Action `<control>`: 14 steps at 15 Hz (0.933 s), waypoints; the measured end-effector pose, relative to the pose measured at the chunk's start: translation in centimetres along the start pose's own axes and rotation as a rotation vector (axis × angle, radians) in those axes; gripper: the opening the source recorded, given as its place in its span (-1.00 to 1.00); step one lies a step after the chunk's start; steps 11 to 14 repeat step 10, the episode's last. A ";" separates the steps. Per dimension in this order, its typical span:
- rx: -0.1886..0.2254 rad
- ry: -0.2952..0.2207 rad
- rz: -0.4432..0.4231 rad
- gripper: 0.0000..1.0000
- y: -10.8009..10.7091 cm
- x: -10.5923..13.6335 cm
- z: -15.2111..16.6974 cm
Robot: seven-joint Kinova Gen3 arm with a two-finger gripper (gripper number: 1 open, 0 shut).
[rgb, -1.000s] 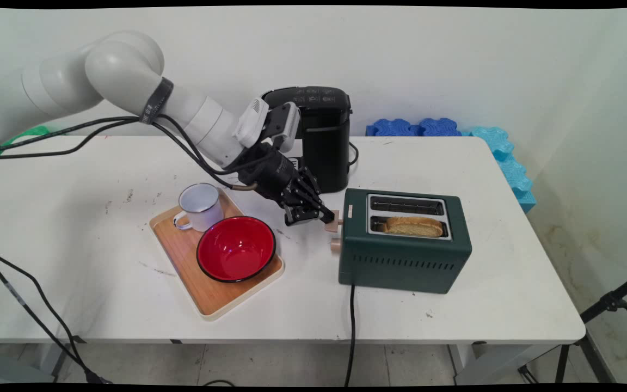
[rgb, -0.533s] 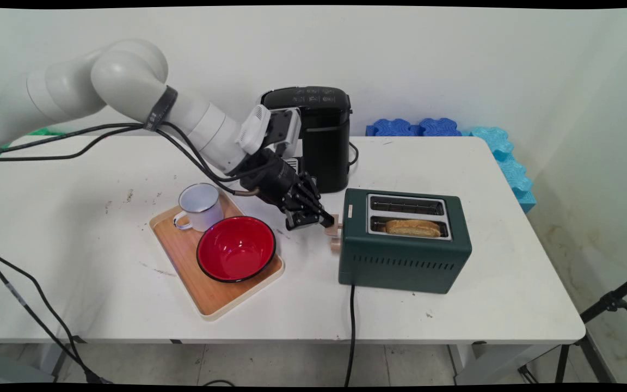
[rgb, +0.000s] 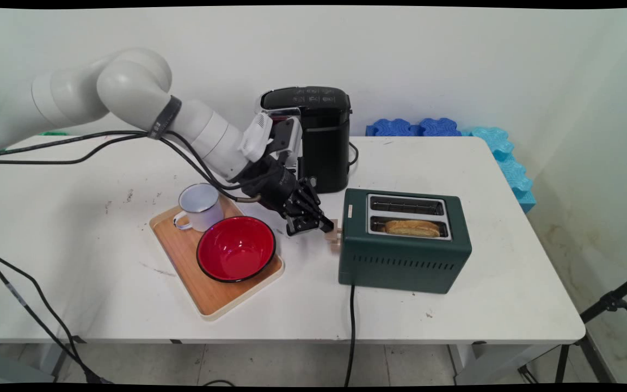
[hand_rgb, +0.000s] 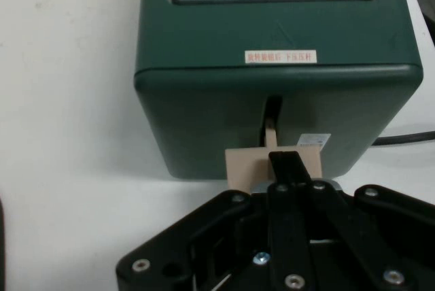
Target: Press the toaster switch
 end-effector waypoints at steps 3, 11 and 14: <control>0.000 -0.004 -0.004 -1.00 0.1 -0.2 0.3; 0.004 -0.012 -0.010 -1.00 0.1 -0.6 0.7; 0.004 -0.012 -0.010 -1.00 0.1 -0.6 0.7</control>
